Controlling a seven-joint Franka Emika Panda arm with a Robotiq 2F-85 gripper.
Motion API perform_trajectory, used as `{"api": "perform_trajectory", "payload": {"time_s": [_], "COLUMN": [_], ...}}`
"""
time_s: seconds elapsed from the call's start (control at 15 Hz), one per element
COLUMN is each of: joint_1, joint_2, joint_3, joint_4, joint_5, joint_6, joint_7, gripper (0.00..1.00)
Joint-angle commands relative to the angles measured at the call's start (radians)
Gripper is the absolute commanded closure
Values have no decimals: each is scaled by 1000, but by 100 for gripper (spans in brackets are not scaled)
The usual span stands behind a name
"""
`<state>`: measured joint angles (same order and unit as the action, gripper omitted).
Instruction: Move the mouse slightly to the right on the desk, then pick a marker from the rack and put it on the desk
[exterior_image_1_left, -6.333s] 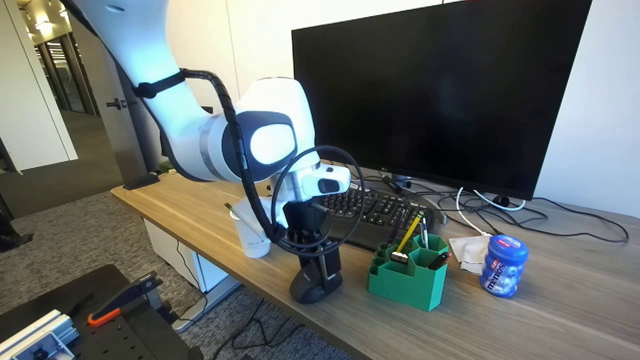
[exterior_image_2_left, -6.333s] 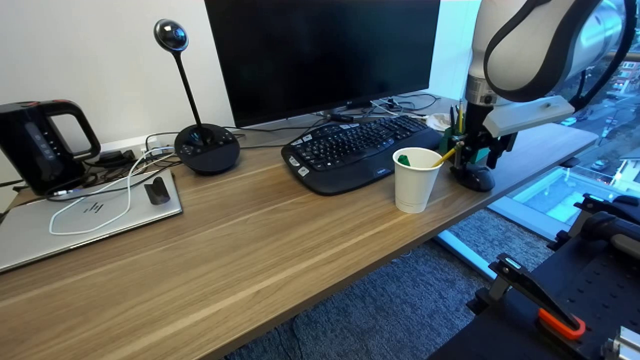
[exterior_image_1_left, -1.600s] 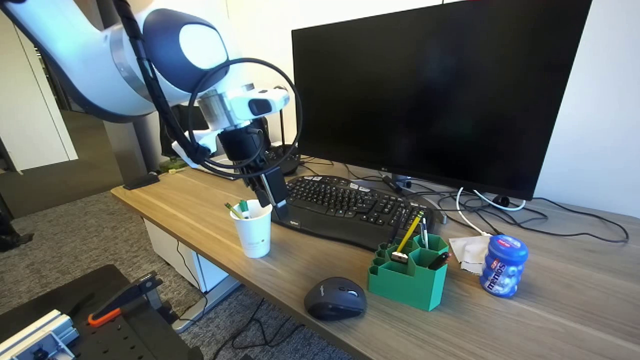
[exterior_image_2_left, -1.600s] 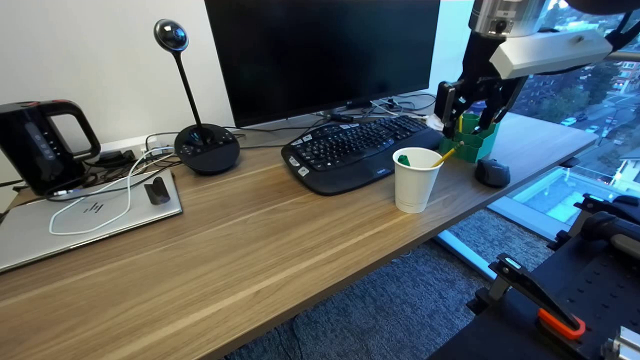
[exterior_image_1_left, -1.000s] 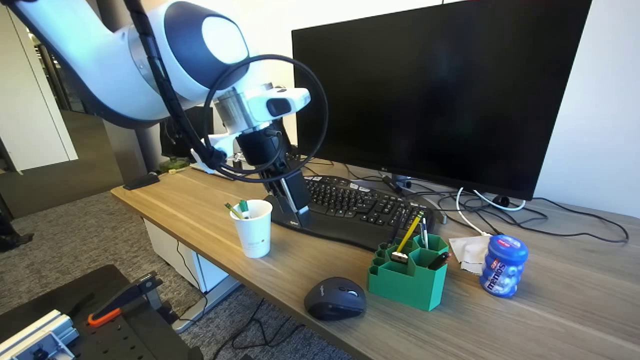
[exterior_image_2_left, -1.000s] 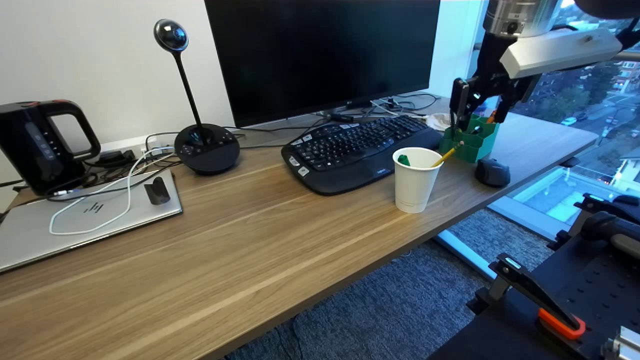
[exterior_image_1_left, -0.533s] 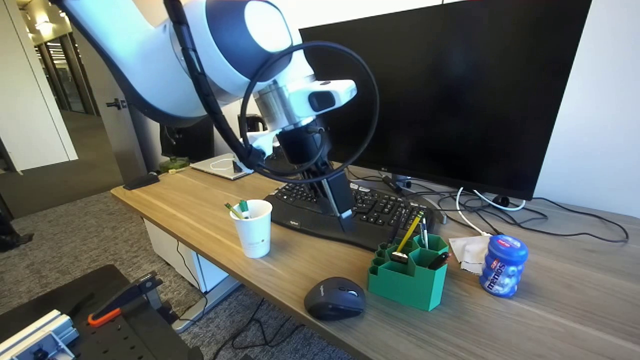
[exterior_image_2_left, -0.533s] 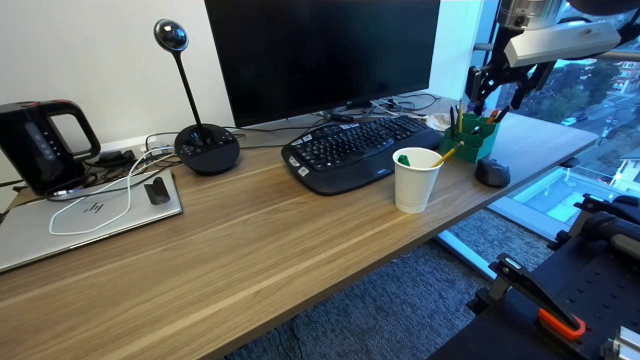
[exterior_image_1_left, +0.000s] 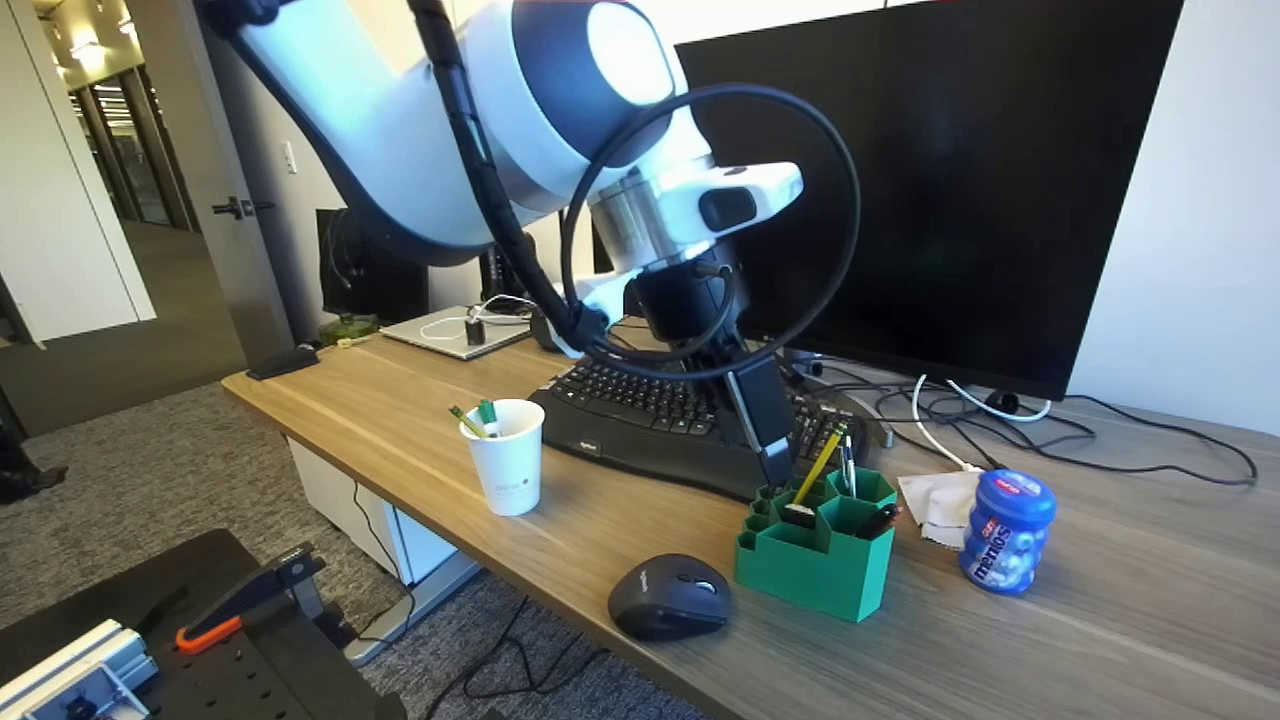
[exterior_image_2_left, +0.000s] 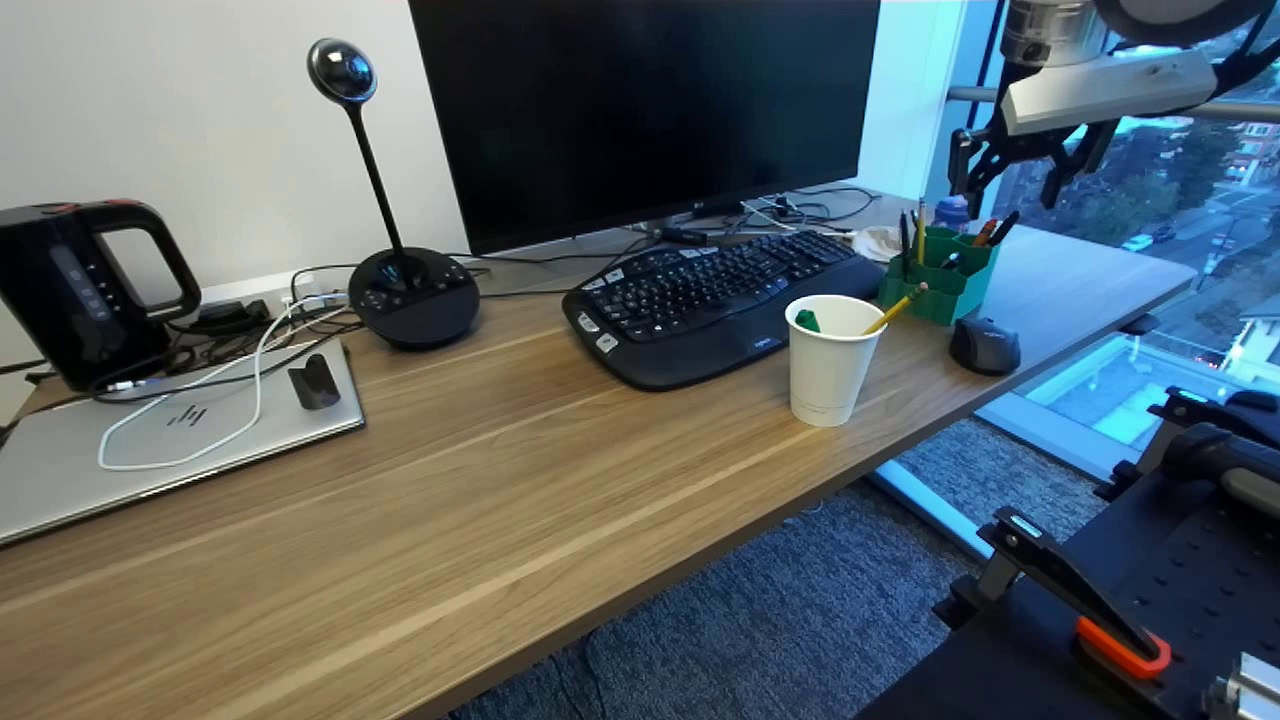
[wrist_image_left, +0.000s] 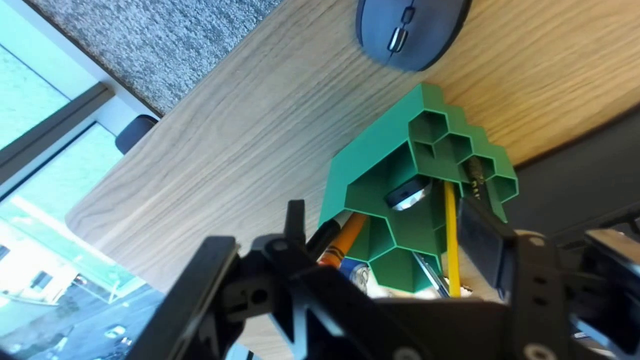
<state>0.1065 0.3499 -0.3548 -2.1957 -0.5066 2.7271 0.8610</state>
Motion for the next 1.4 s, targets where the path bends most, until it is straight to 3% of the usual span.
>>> {"api": "perform_trajectory", "payload": {"time_s": [0.0, 0.4, 0.8, 1.0, 1.33], "joint_1": [-6, -29, -79, -108, -122], "joint_2": [41, 69, 9, -21, -27], "joint_3": [-18, -28, 49, 97, 85], "joint_4": [66, 100, 46, 28, 55], "joint_5": [15, 24, 140, 249, 320], "joint_6": [-40, -65, -47, -72, -148], "joint_7": [31, 20, -154, -277, -356], "gripper": [47, 47, 47, 47, 47]}}
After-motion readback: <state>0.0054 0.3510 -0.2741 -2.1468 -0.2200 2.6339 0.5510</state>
